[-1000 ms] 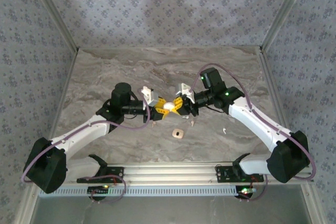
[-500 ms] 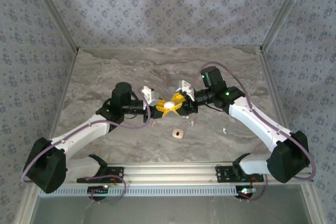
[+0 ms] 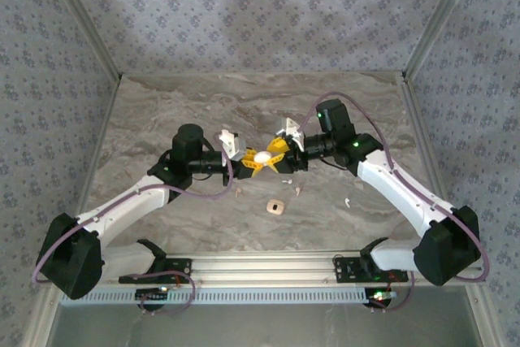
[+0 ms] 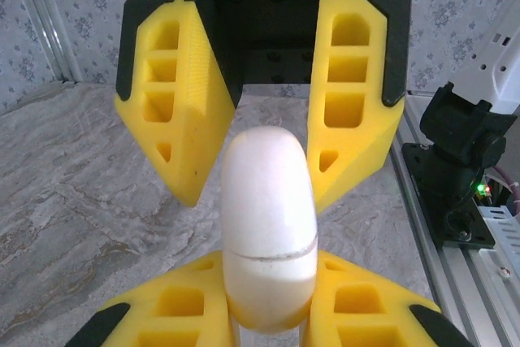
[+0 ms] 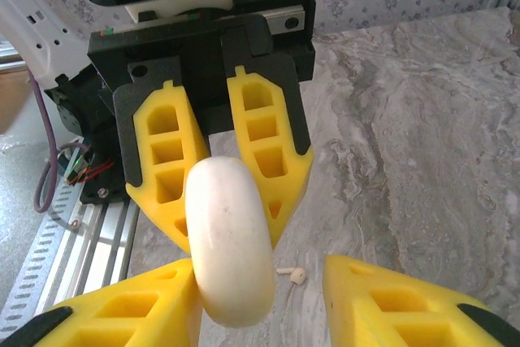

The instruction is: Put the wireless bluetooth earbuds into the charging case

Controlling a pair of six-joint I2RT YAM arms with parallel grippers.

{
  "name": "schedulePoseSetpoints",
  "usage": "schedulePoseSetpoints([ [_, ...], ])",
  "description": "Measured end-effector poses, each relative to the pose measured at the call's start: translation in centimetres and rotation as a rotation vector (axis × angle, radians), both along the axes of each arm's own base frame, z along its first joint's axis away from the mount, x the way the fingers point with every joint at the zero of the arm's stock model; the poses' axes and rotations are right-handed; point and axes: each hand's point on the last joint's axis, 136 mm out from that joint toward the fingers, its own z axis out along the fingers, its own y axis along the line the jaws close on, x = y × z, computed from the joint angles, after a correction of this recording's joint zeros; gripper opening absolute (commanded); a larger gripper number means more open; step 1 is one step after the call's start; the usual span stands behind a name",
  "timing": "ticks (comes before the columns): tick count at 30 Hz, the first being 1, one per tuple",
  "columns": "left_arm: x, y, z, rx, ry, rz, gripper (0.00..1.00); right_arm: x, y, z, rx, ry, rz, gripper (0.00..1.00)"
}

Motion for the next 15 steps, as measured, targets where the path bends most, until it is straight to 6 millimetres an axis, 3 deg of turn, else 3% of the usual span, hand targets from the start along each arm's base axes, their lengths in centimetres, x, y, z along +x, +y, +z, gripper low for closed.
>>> schedulePoseSetpoints([
  [15,-1.0,-0.2,-1.2,0.035,0.040,-0.040,0.14,1.5,-0.8,1.9,0.058,-0.043,-0.056,0.44],
])
